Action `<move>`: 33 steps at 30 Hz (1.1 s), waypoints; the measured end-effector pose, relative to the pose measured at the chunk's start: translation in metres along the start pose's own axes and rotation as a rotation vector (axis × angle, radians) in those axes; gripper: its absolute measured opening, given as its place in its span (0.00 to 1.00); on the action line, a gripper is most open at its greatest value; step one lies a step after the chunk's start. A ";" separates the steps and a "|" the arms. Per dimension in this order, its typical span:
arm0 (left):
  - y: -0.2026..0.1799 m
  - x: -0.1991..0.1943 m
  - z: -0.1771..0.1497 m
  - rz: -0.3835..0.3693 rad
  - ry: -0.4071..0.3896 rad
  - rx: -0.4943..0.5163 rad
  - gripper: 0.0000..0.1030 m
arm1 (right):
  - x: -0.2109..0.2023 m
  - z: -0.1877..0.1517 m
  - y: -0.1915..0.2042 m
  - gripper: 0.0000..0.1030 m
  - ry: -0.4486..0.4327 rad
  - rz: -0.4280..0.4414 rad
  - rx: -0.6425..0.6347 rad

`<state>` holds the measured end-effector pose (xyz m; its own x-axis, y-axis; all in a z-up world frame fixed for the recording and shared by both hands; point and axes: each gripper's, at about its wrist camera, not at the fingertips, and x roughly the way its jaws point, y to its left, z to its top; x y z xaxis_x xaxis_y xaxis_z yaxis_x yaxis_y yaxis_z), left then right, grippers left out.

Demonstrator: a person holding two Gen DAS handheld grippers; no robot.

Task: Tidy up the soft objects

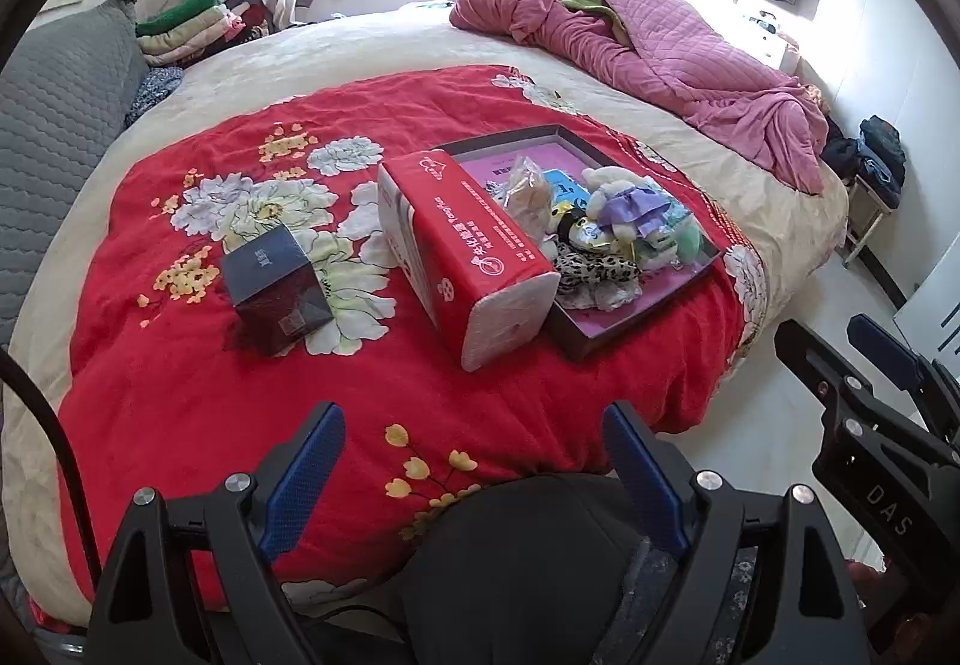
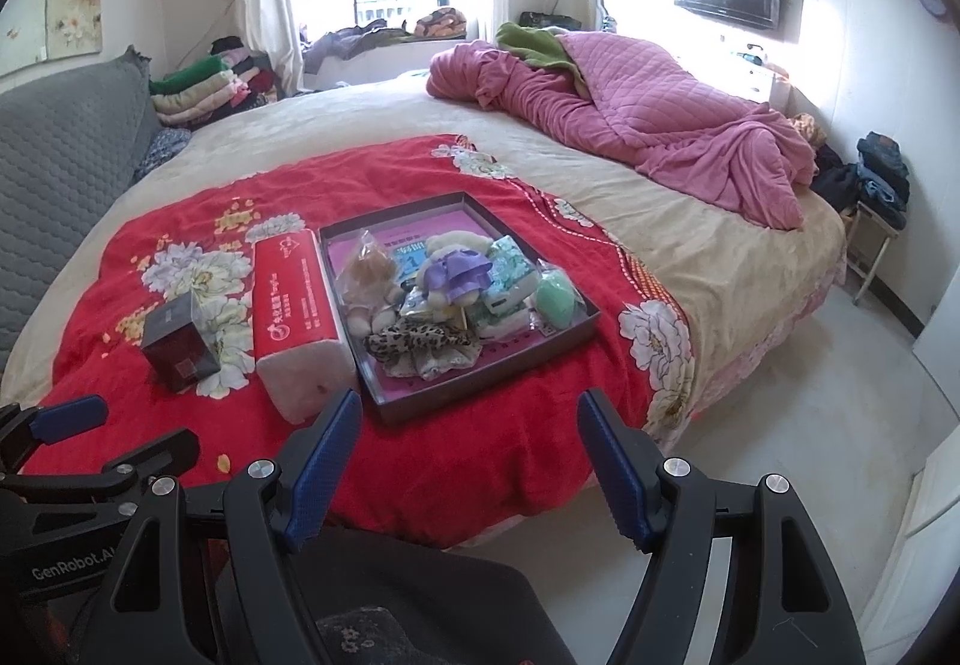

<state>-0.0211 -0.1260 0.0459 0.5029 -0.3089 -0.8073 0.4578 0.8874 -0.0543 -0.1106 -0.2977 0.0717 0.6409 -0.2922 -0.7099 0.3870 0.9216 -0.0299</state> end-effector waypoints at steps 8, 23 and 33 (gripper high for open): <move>0.002 -0.002 -0.001 0.009 0.003 0.000 0.84 | 0.001 -0.002 0.001 0.73 0.016 0.007 -0.003; 0.003 0.001 -0.002 0.026 0.011 0.000 0.84 | 0.007 -0.006 0.001 0.73 0.038 0.017 0.004; 0.004 0.002 -0.003 0.022 0.011 -0.006 0.84 | 0.010 -0.008 0.002 0.73 0.044 0.025 0.007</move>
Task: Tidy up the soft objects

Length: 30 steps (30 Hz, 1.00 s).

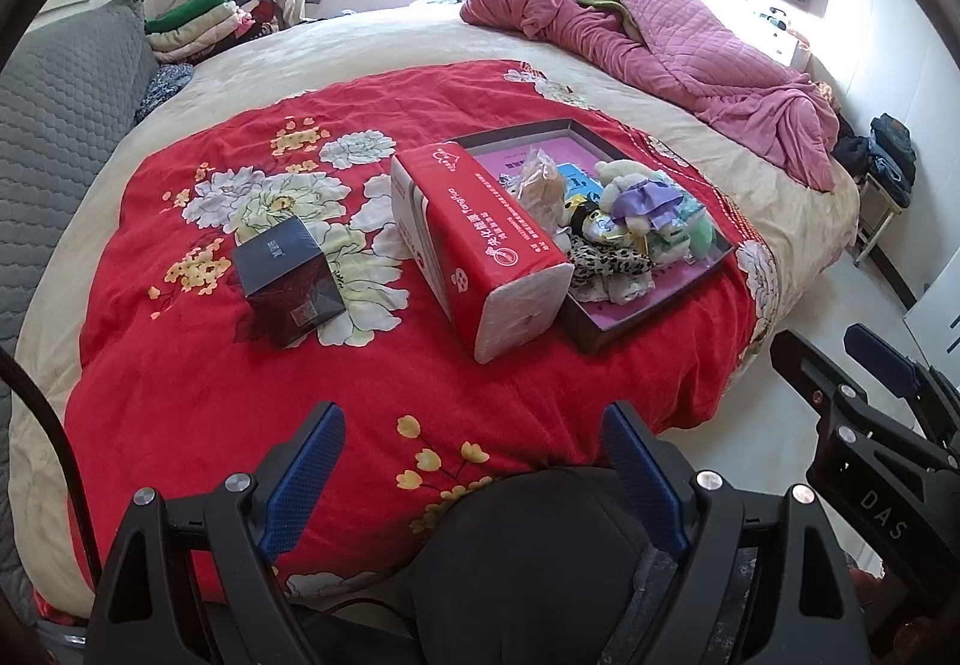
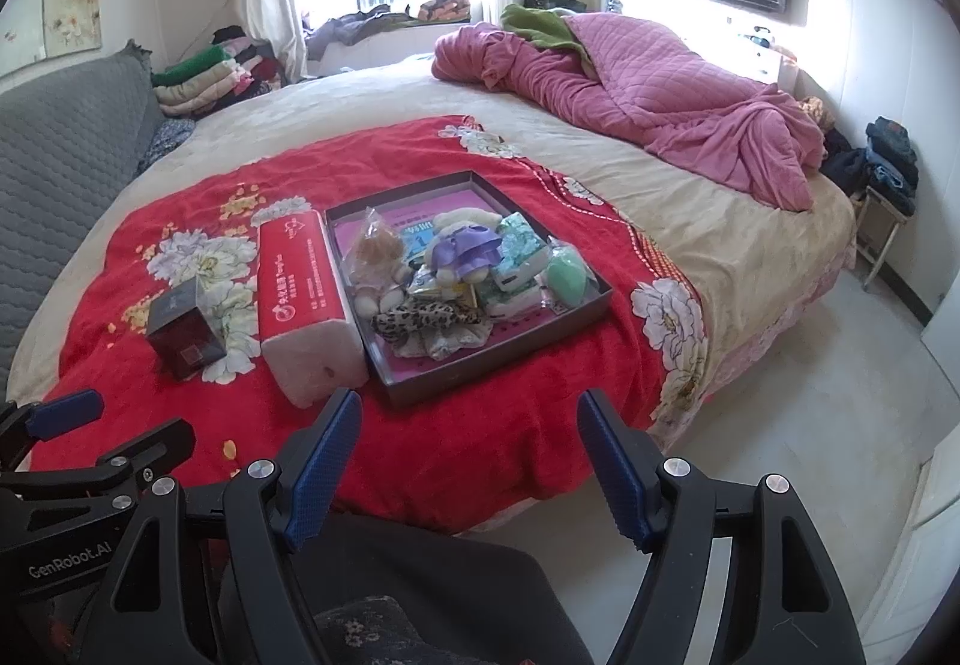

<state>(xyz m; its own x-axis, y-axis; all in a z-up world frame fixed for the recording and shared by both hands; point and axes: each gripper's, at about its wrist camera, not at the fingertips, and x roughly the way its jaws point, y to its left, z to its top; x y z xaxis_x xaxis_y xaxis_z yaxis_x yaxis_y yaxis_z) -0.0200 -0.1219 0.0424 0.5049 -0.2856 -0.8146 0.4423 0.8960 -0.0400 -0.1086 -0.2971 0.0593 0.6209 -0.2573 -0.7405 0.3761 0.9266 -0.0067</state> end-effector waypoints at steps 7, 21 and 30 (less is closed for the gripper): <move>0.001 0.000 -0.001 0.011 0.000 -0.003 0.84 | 0.001 0.000 0.001 0.73 0.001 0.001 -0.002; 0.006 0.001 -0.003 0.033 0.009 -0.017 0.84 | -0.001 0.001 0.001 0.73 -0.002 0.002 -0.003; 0.007 0.000 -0.003 0.038 0.009 -0.020 0.84 | -0.001 0.000 0.002 0.73 -0.003 0.002 -0.002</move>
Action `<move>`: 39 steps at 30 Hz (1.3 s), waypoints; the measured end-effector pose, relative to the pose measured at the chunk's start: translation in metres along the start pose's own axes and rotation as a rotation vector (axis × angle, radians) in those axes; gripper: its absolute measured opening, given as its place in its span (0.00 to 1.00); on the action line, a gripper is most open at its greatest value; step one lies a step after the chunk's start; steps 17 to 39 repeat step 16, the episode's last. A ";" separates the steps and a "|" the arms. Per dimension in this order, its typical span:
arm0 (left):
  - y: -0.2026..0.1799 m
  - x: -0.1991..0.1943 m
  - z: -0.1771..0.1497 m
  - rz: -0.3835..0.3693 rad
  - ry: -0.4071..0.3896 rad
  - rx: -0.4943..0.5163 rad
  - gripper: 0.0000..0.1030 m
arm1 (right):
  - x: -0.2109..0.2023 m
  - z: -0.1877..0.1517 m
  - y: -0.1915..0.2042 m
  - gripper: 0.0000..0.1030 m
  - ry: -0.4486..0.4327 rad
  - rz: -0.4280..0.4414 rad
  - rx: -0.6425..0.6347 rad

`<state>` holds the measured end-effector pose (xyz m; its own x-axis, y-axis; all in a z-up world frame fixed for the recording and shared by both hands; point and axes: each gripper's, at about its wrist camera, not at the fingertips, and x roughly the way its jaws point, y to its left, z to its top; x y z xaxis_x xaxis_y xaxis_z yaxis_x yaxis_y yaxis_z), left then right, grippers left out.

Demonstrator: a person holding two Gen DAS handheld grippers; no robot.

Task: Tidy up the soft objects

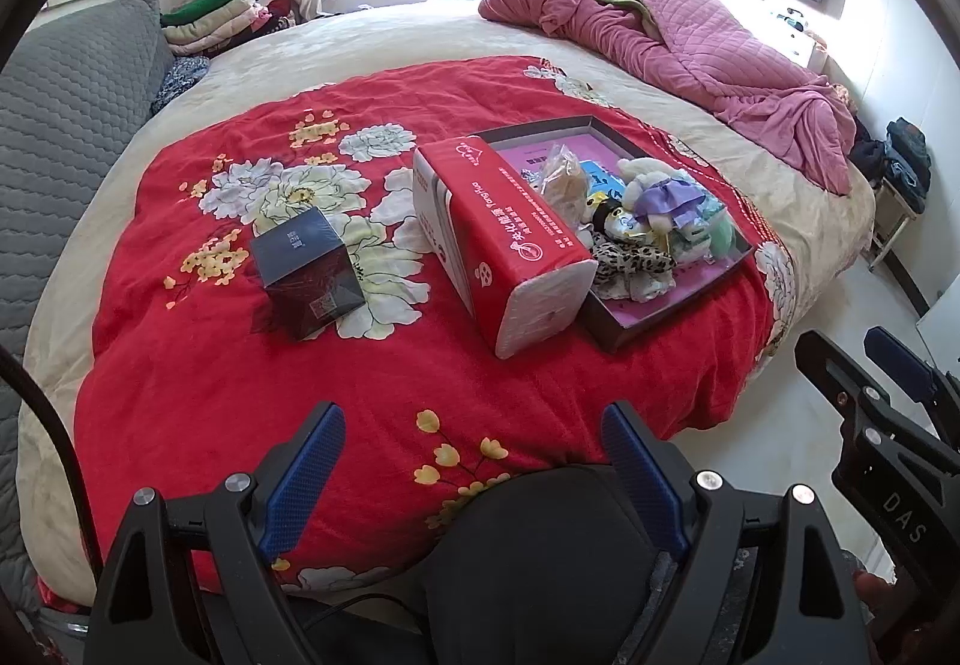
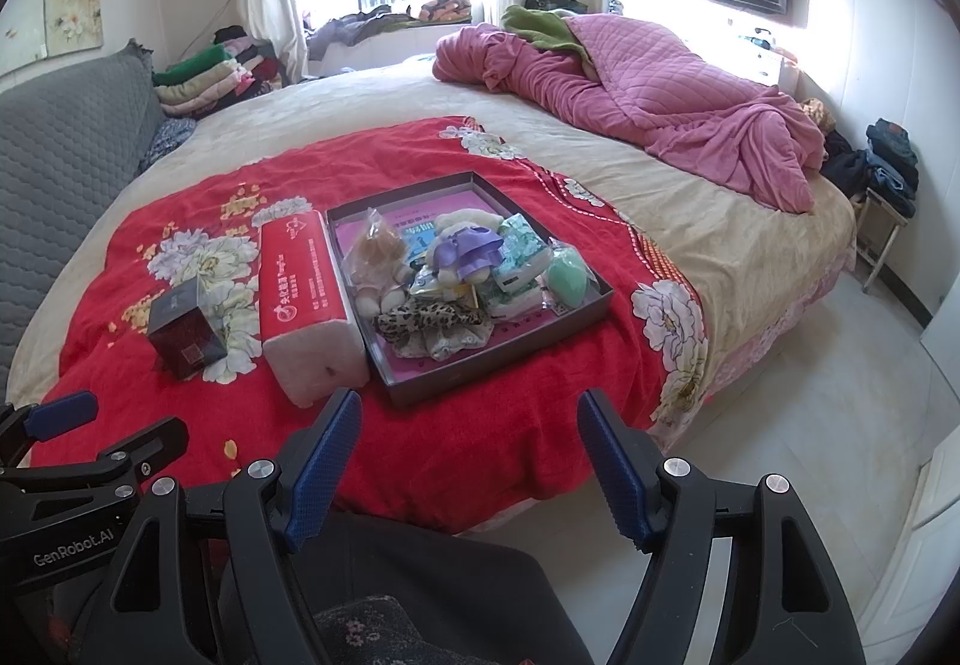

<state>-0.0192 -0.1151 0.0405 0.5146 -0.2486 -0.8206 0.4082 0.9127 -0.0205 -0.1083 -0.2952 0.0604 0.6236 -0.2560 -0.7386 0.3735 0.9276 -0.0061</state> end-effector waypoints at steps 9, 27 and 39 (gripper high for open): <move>0.001 0.000 0.000 0.007 0.004 0.000 0.84 | 0.000 0.000 0.000 0.73 0.000 0.000 0.001; -0.001 0.002 0.000 0.023 0.006 -0.001 0.86 | -0.001 0.001 0.000 0.73 0.000 0.002 0.001; -0.001 0.002 0.000 0.023 0.006 -0.001 0.86 | -0.001 0.001 0.000 0.73 0.000 0.002 0.001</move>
